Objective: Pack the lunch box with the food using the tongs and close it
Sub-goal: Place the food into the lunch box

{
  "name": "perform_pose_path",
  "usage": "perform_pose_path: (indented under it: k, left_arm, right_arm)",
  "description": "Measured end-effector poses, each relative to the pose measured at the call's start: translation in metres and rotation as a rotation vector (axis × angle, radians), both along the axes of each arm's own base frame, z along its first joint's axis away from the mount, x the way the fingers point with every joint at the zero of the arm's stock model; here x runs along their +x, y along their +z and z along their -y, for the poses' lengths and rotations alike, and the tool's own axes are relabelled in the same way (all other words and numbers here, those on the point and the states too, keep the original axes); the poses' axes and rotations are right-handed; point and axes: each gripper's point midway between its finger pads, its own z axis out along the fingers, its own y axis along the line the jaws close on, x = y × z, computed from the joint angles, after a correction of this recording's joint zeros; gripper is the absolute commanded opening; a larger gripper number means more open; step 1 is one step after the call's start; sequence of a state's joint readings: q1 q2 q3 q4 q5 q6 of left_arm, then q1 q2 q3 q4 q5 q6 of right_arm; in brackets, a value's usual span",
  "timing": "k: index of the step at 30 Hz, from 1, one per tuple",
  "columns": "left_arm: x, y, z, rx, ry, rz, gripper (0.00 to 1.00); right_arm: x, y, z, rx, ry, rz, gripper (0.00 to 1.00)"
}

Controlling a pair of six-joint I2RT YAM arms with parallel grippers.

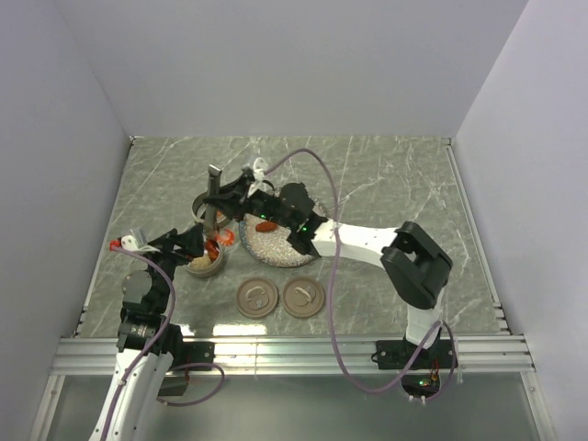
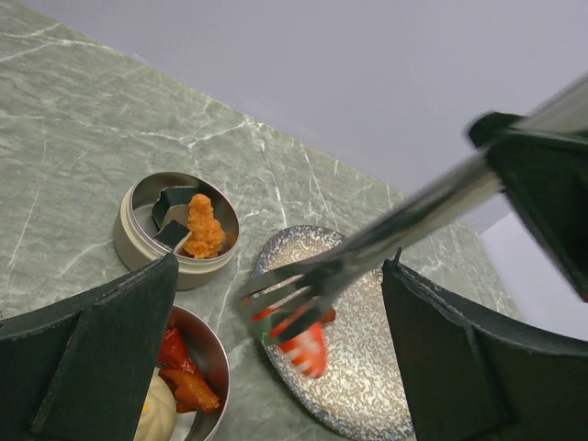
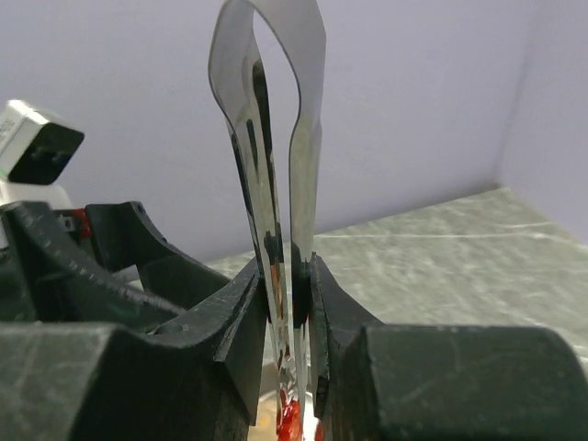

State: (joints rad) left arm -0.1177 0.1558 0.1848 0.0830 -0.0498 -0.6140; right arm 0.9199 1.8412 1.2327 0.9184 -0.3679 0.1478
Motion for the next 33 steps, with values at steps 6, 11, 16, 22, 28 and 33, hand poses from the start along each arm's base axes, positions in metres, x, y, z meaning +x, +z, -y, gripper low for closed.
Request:
perform_pose_path:
  k: [6, 11, 16, 22, 28, 33]
  left_arm:
    - [-0.002, 0.002, 0.0, -0.001, -0.001, 0.008, 0.99]
    - [-0.002, 0.0, 0.0, 0.0, -0.002, 0.002, 0.99]
    - [-0.002, -0.001, 0.0, 0.001, -0.003, -0.002, 1.0]
    - [-0.002, -0.001, 0.0, 0.001, -0.003, -0.001, 1.0]
    - [-0.002, -0.001, 0.0, 0.001, -0.004, -0.001, 1.0]
    - [-0.002, -0.001, 0.0, 0.001, -0.004, 0.0, 0.99]
  right_arm:
    - [-0.001, -0.02, -0.042, -0.015, 0.048, -0.065, 0.09]
    - [-0.001, -0.045, -0.062, -0.055, 0.067, -0.114, 0.09]
    - [0.001, -0.056, -0.069, -0.072, 0.069, -0.132, 0.09]
    - [0.005, -0.061, -0.075, -0.075, 0.071, -0.132, 0.09]
    - [0.005, -0.069, -0.076, -0.09, 0.07, -0.14, 0.1]
    - [0.006, -0.07, -0.076, -0.093, 0.069, -0.133, 0.34]
